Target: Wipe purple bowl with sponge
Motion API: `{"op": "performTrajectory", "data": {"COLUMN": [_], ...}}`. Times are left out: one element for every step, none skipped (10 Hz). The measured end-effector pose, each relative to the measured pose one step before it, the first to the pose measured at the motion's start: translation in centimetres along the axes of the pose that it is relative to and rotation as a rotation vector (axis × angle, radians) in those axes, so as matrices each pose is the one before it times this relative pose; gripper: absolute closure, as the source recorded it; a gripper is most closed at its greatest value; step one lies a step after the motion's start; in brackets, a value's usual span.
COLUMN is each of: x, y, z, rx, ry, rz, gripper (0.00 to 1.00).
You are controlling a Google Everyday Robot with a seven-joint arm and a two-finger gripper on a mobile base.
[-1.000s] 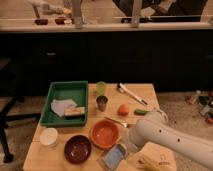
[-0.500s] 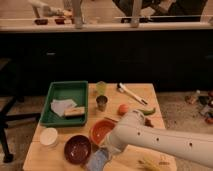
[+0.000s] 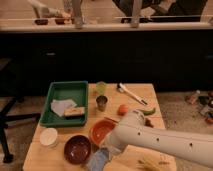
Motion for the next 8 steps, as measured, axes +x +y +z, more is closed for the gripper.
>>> {"op": "performTrajectory", "data": {"x": [-0.014,-0.056,-0.198,-0.502,-0.646,-0.661,-0.196,-0.198], "y": [-0.026,-0.052,-0.267,-0.557,-0.777,-0.980,-0.550,-0.530], "z": [0.005,0.057,0.470,0.453,0.568,0.529,0.122,0.095], "rx": [0.00086,0.00062,-0.00021,-0.00096,-0.00118,0.00102,0.00194,0.00211], "ry": [-0.00031,-0.00246,-0.00837,-0.00474,-0.00386,-0.00723,-0.00277,-0.00304], "rz": [-0.00027,-0.00170,-0.01260,-0.01368,-0.01161,-0.01605,-0.00872,-0.00841], "gripper": [1.00,1.00,1.00,1.00,1.00,1.00,1.00,1.00]}}
